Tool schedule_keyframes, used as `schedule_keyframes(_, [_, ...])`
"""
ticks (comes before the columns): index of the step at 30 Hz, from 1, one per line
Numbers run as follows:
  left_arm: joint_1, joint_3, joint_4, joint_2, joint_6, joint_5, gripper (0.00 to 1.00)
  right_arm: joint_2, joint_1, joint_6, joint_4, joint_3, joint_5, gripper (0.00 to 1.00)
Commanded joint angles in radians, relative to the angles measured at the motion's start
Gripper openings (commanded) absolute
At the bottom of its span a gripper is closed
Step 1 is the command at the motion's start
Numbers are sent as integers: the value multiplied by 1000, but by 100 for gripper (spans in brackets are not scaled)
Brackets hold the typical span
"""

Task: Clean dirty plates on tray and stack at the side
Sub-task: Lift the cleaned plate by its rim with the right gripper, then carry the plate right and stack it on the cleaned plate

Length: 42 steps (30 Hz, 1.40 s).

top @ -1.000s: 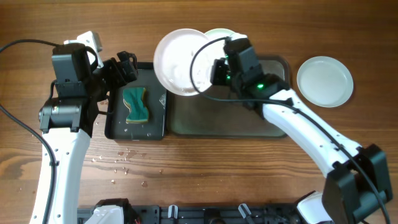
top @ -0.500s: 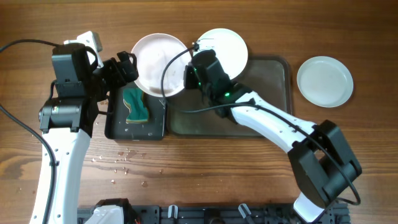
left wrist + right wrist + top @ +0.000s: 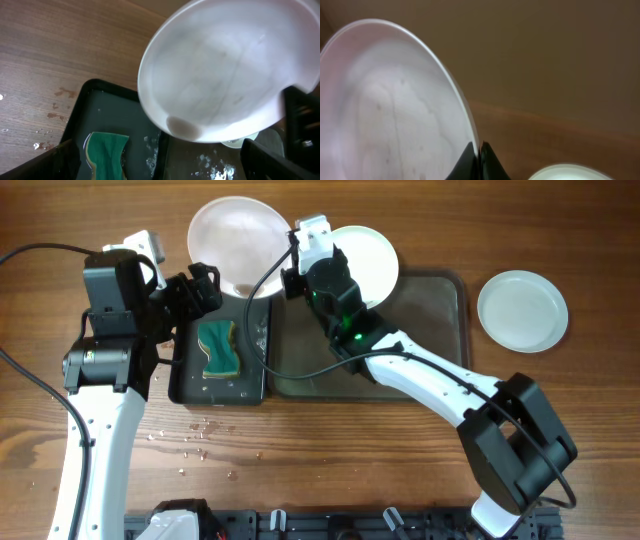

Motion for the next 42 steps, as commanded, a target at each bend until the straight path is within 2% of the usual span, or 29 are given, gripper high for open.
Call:
schedule_keyframes(1, [-3,8,1,0,-1,8,100,21,6,-168,90,17,17,5])
schedule_keyframes(8, [-3,8,1,0,-1,8,100,21,31,-402,195,17,17,5])
schedule_keyframes(16, [-3,8,1,0,-1,8,100,21,87,-811,358,17,16,4])
schedule_keyframes(20, [-3,8,1,0,-1,8,100,21,100,-935,461,17,9,5])
schedule_keyframes(24, [-3,8,1,0,-1,8,100,21,99,-993,523,17,1,4])
schedule_keyframes(34, [-3,8,1,0,-1,8,100,21,99,-951,529,17,-21,4])
schedule_keyframes(37, [-3,8,1,0,-1,8,100,21,99,-688,482,17,45,4])
schedule_keyframes(42, [-3,8,1,0,-1,8,100,21,91,-174,142,17,80,4])
